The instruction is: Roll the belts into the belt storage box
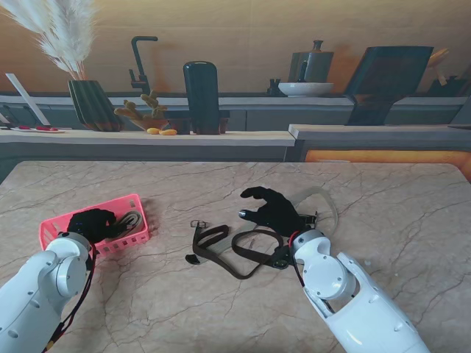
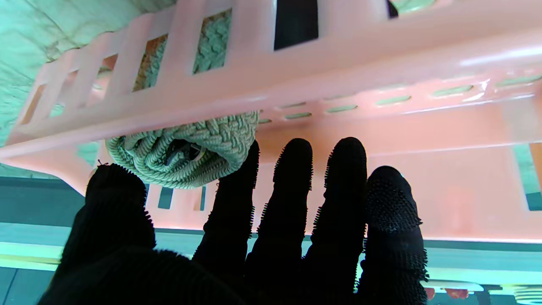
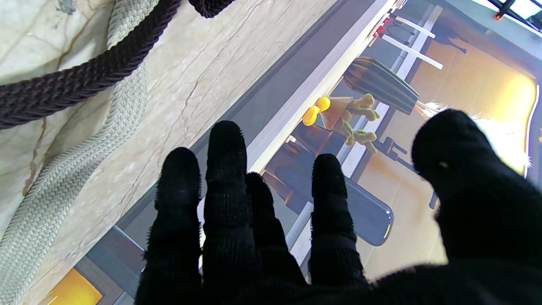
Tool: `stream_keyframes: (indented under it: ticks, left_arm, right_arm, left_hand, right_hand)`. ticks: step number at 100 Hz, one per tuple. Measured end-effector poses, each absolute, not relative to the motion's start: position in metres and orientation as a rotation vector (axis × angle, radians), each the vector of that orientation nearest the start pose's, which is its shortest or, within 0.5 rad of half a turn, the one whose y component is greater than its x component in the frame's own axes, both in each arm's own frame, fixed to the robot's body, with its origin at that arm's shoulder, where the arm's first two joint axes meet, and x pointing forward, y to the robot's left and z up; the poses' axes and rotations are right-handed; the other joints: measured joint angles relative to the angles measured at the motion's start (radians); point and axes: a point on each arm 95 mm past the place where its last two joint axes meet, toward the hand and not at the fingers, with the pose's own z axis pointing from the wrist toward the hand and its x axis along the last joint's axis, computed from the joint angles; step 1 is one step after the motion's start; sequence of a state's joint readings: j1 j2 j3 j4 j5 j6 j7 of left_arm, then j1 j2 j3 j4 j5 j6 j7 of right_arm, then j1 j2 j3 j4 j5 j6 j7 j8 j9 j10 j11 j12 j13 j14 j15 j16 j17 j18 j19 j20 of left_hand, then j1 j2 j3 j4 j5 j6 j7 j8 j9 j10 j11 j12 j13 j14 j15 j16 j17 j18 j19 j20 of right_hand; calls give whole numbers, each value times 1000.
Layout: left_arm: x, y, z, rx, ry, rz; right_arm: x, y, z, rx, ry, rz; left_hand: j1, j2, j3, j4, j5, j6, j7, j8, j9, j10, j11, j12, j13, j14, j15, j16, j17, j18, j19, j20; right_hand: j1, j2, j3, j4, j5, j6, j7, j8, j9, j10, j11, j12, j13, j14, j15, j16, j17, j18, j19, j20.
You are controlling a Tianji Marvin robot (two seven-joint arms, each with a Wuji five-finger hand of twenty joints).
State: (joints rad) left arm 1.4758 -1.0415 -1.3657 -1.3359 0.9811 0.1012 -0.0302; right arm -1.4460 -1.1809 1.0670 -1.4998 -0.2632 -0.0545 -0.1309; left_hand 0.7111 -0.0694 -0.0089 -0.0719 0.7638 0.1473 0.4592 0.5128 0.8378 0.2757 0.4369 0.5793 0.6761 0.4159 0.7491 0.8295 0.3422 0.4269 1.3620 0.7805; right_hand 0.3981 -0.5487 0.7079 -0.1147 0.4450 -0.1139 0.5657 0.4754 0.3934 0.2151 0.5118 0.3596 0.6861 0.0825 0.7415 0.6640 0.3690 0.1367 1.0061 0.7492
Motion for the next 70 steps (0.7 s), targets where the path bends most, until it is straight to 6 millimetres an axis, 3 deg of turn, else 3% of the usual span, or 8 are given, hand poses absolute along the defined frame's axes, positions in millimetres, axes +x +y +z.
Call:
stream_keyframes:
  ticks: [17, 37, 51, 70]
  left_arm:
    - [437, 140, -347, -1329, 1265, -1116]
    - [437, 140, -349, -1339, 1249, -1147]
    - [434, 140, -348, -1361, 1211, -1197]
    - [426, 132, -341, -1299, 1189, -1324]
  right_arm:
    - [421, 57, -326, -2089, -1189, -2341]
    - [421, 56, -326, -2090, -1187, -2342]
    - [421, 55, -326, -2092, -1185, -2349]
    - [420, 53, -325, -2084, -1187, -2367]
  left_hand:
    - [30, 0, -1, 0, 72, -28, -1, 2, -9, 0, -4, -3, -21, 0, -15, -2, -21, 0, -20, 0]
    - [36, -2, -1, 0, 65, -28, -2, 0, -11, 0, -4, -3, -21, 0, -15, -2, -25, -1, -22, 0]
    - [15, -26, -1, 13, -49, -25, -2, 10, -72, 0, -18, -3, -67, -2, -82, -34, -79, -8, -75, -6]
    - [22, -47, 0, 14, -174, -25, -56, -7, -181, -22, -101, -66, -167, -50, -229, -135, -178, -37, -266, -105]
  right_hand:
    - [0, 0, 8, 0, 0, 0, 0, 0, 0, 0, 0, 0, 9, 0, 1, 0, 1, 0, 0, 0]
    - [0, 0, 16, 0, 0, 0, 0, 0, 0, 0, 0, 0, 9, 0, 1, 0, 1, 0, 0, 0]
    - [0, 0, 16, 0, 3, 0, 0, 0, 3, 0, 0, 0, 9, 0, 1, 0, 1, 0, 0, 0]
    - [0, 0, 16, 0, 14, 0, 4, 12, 32, 0, 15, 1, 9, 0, 1, 0, 1, 0, 0, 0]
